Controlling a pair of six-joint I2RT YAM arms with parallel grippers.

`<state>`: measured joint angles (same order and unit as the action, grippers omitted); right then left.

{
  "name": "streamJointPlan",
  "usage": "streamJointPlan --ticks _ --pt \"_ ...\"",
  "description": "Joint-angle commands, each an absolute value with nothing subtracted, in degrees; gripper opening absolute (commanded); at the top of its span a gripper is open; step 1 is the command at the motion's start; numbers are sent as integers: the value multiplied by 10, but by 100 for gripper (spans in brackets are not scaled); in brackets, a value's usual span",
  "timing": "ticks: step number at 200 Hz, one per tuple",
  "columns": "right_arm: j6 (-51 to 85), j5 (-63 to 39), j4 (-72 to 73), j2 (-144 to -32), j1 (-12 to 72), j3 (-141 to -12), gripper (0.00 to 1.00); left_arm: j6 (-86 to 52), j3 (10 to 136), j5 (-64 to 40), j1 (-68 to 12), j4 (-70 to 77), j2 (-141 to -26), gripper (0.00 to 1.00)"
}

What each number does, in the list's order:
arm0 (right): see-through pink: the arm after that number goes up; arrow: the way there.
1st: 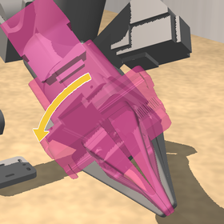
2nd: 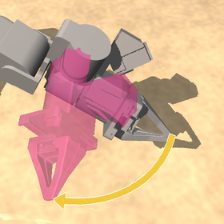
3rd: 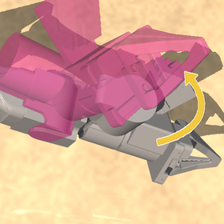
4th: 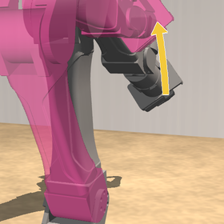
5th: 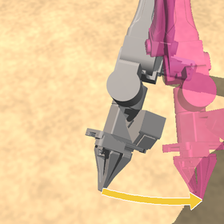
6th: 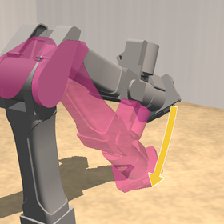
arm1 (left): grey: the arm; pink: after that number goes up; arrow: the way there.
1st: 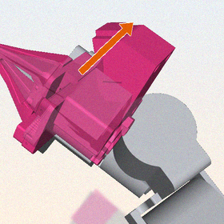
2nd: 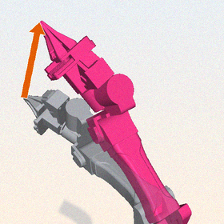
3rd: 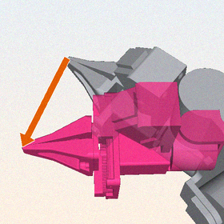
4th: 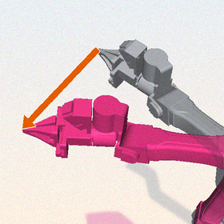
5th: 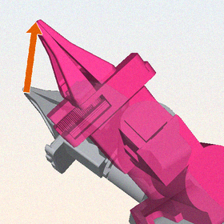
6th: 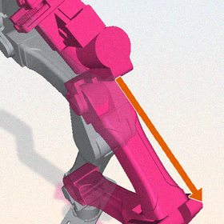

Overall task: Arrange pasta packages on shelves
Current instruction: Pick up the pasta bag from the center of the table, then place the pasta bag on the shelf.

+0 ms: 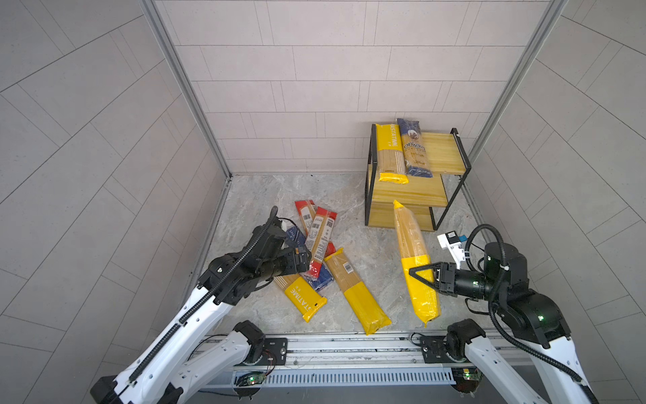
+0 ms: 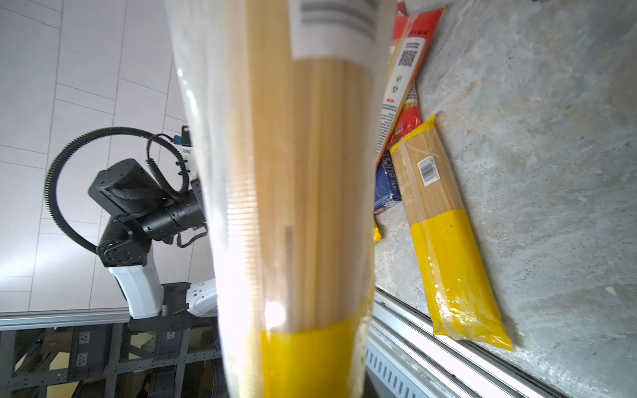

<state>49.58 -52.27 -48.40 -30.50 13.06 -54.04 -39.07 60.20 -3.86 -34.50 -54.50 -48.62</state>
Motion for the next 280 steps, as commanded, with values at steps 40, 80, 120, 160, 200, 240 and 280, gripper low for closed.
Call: streamJointPlan --ticks 40,80,120,160,200,240,280 --pt "488 -511 -418 -365 128 -671 0 -377 638 -42 -343 -574 -479 97" --pt "475 -493 -399 -449 127 -757 0 -368 653 -59 -343 -566 -493 97" --pt "463 -495 -386 -553 92 -874 0 -352 675 -73 -343 -550 -524 97" --pt "447 -519 -383 -662 1 -1006 0 -345 689 -95 -343 -521 -546 97" --pt "438 -542 -373 -789 -63 -1138 0 -345 682 -99 -342 -493 -553 97" --pt "395 -540 -408 -934 -93 -1304 0 -338 678 -93 -342 -480 -578 97" --pt "304 -496 -585 -1098 -130 -1554 0 -334 677 -103 -342 -468 -612 97"
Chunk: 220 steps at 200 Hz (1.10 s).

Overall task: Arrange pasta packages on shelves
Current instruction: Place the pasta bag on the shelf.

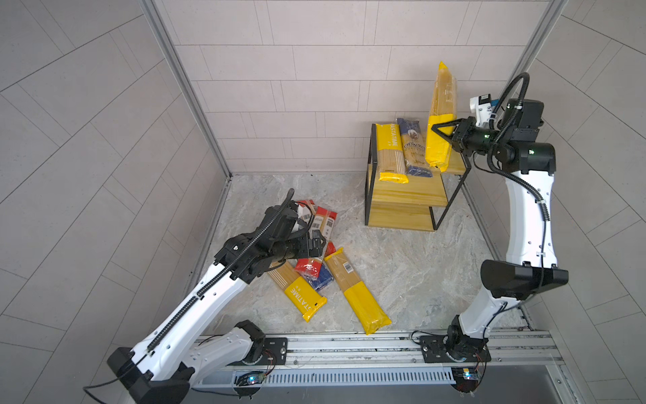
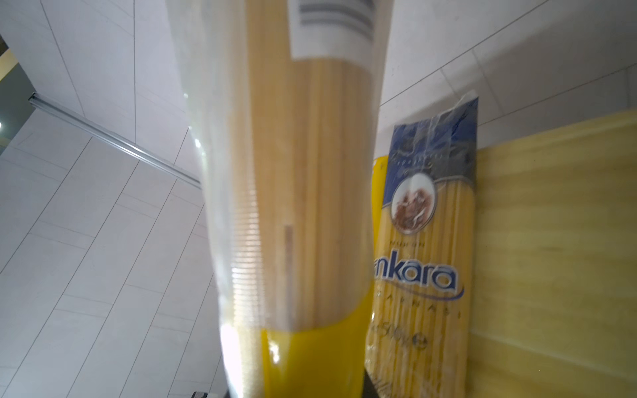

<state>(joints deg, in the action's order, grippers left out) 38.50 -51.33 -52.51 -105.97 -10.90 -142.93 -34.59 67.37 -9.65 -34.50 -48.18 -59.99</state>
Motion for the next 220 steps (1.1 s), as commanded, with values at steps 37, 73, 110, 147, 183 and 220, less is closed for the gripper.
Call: streamJointPlan --ticks 37,73,110,147,183,220 --pt "237 -439 -655 -1134 -139 -1560 0 -324 684 -106 -341 -470 -637 97" --pt "213 -406 -669 -1136 -137 -1545 0 -320 687 -115 -338 -468 -655 97" --pt "208 -391 -676 -1148 -137 -1545 0 -316 687 -127 -336 -472 -666 97" --pt "206 -386 -672 -1161 -133 -1545 10 -315 681 -126 -331 -475 -658 97" --pt "203 -372 -670 -1156 -129 -1546 43 -316 680 -126 -326 -475 -654 97" --pt "198 -365 -665 -1140 -129 -1542 54 -316 678 -126 -325 -474 -653 97"
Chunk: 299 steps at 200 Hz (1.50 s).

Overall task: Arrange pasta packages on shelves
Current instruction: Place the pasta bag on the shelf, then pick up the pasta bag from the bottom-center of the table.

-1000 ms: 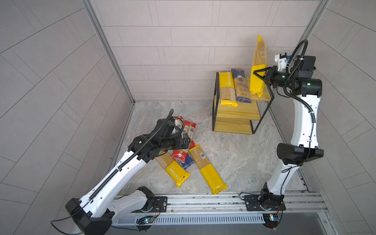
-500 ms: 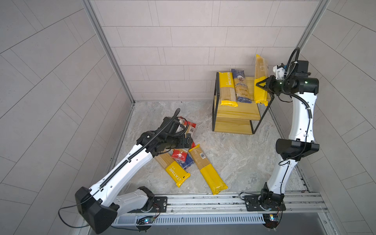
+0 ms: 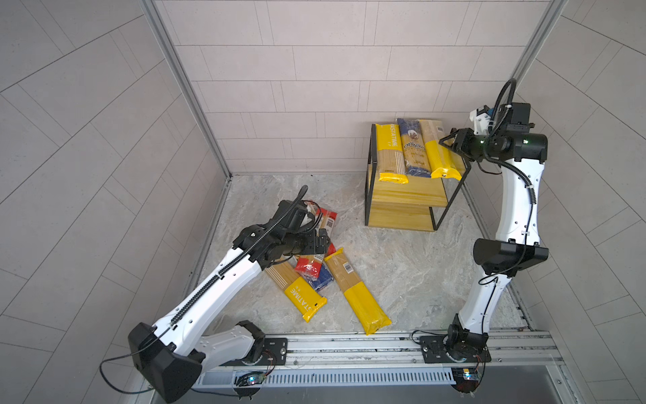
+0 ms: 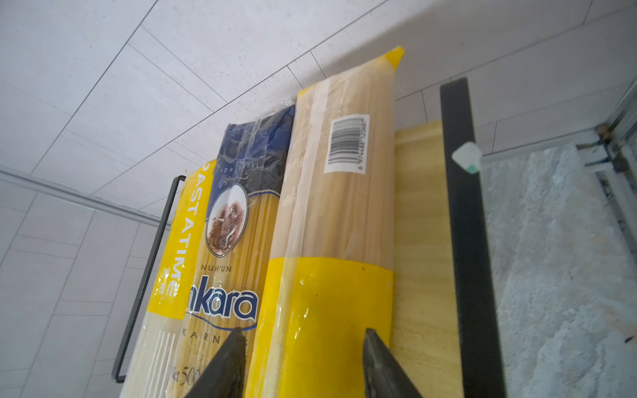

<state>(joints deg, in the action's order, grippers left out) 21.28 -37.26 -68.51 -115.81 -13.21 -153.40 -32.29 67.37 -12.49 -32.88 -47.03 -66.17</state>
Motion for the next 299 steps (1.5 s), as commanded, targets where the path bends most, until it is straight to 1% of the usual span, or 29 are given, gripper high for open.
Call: streamJointPlan --ticks 1,24,44,64,84,104,146,191,218,248,263,273,286,291,299 --pt "197 -365 -665 -1139 -129 -1542 54 -316 678 -127 -325 -474 -653 97" --pt "195 -343 -665 -1114 -128 -1537 55 -317 678 -123 -323 -477 -650 97" --pt "185 -321 -658 -1067 -123 -1508 56 -316 678 -116 -323 -484 -641 97" --pt "179 -301 -635 -994 -110 -1439 60 -313 674 -109 -320 -494 -629 97" --pt "176 -282 -593 -899 -84 -1331 67 -313 665 -106 -318 -500 -610 97" --pt "178 -263 -567 -813 -41 -1222 71 -314 652 -97 -318 -509 -591 98" --pt "184 -207 -556 -659 73 -1003 73 -316 626 -74 -315 -551 -528 99" --pt "225 -167 -537 -523 205 -805 78 -344 562 -54 -315 -564 -416 99" --pt "250 -109 -525 -486 292 -704 80 -359 544 -46 -315 -581 -386 99" --pt "290 -60 -470 -475 378 -589 83 -380 528 -26 -315 -592 -358 99" --pt "304 -32 -443 -491 423 -543 85 -389 521 -21 -315 -597 -345 99" --pt "314 -12 -426 -508 449 -517 91 -394 514 -15 -315 -601 -338 99" --pt "320 0 -404 -542 480 -491 93 -403 504 -10 -315 -604 -329 99" --pt "321 1 -398 -556 489 -486 99 -407 499 -10 -315 -604 -325 99" --pt "321 -2 -392 -581 500 -480 99 -412 493 -11 -315 -602 -320 99"
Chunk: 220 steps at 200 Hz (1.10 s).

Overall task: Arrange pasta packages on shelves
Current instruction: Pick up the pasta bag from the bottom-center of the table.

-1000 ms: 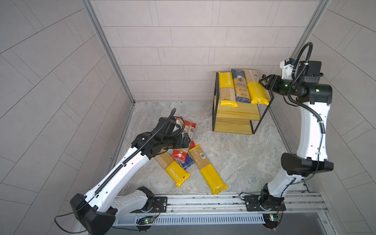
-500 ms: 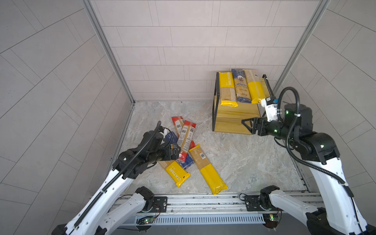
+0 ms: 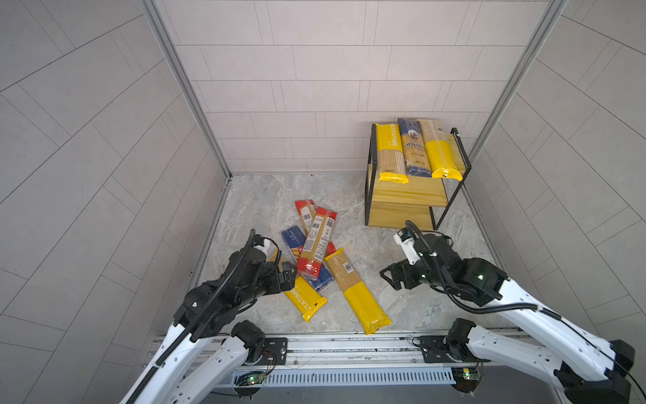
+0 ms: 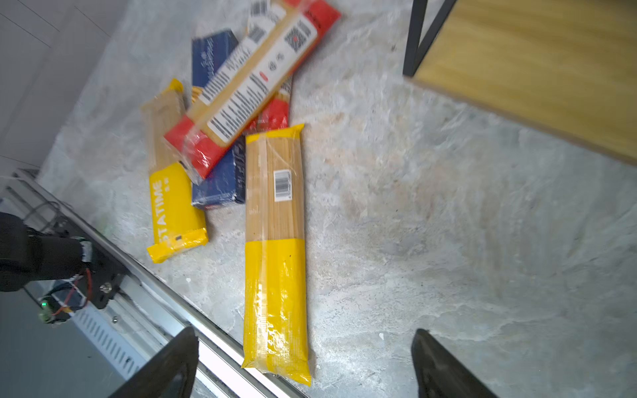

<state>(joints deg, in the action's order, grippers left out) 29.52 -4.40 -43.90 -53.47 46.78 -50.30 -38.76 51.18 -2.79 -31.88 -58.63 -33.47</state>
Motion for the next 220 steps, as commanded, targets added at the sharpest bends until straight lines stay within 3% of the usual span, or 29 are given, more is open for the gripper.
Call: streamJointPlan --ticks 1,135,184,203,220 --pt "321 -3 -391 -584 501 -480 99 -412 492 -12 -315 -602 -319 99" --pt "371 2 -266 -841 636 -453 99 -445 465 -8 -315 -592 -295 99" --pt "395 10 -261 -905 640 -448 99 -446 465 -13 -316 -595 -286 99" --pt "404 10 -257 -925 640 -441 86 -447 465 -11 -315 -596 -283 99" --pt "412 11 -258 -951 636 -434 57 -447 465 -10 -315 -595 -282 99"
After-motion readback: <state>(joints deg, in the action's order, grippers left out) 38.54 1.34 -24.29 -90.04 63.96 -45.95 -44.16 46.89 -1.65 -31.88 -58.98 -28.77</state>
